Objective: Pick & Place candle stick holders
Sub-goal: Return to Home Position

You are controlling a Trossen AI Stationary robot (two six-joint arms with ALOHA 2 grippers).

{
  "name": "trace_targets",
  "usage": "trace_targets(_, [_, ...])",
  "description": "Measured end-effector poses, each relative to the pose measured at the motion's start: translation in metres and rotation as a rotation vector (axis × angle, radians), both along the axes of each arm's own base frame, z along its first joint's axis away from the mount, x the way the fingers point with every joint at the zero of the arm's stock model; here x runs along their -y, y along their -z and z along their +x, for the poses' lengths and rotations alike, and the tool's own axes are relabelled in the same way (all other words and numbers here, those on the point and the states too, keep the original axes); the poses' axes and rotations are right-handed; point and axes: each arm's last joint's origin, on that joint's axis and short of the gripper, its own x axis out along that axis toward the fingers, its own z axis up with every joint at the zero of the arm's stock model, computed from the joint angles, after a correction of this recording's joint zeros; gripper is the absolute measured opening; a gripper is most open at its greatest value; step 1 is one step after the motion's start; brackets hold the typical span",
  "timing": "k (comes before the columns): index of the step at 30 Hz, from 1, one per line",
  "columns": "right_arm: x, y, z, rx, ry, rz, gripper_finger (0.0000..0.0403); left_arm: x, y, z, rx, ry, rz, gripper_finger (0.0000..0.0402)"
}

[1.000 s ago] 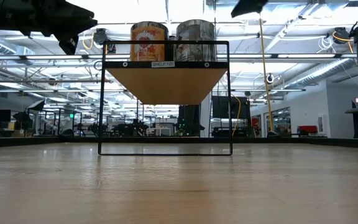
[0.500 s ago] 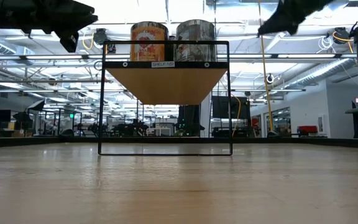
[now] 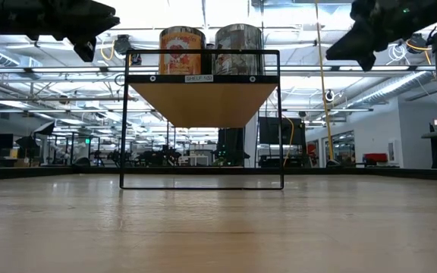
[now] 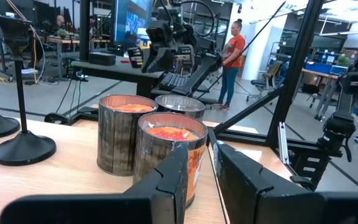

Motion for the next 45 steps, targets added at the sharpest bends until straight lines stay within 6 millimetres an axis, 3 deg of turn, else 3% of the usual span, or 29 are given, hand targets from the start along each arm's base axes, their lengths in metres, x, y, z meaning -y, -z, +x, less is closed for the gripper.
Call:
trace_targets(8, [-0.012,0.009,-0.023,-0.04,0.066,0.052,0.0055,0.0,0.0,0.0,0.0,-0.001,0.01,0.0088])
trace_targets(13, [-0.021,0.002,-0.035,0.057,0.053,0.031,0.0055,0.0,0.0,0.0,0.0,-0.018,0.029,0.0088])
trace_targets(15, [-0.023,0.005,-0.034,0.109,0.036,0.021,0.0055,-0.001,0.0,0.0,0.0,-0.028,0.024,0.0088])
trace_targets(22, [-0.027,0.049,-0.018,0.229,-0.113,0.116,0.0055,-0.001,0.0,0.0,-0.001,-0.027,0.013,0.0088])
trace_targets(26, [-0.03,0.062,-0.017,0.273,-0.142,0.141,0.0055,-0.001,0.0,0.0,-0.003,-0.027,0.019,0.0088])
trace_targets(37, [-0.038,0.071,-0.035,0.272,-0.147,0.116,0.0055,0.0,-0.001,-0.01,0.0,-0.021,0.102,0.0088])
trace_targets(45, [-0.035,0.081,-0.039,0.259,0.009,0.075,0.0055,0.0,-0.001,-0.02,0.003,-0.036,0.112,0.0088])
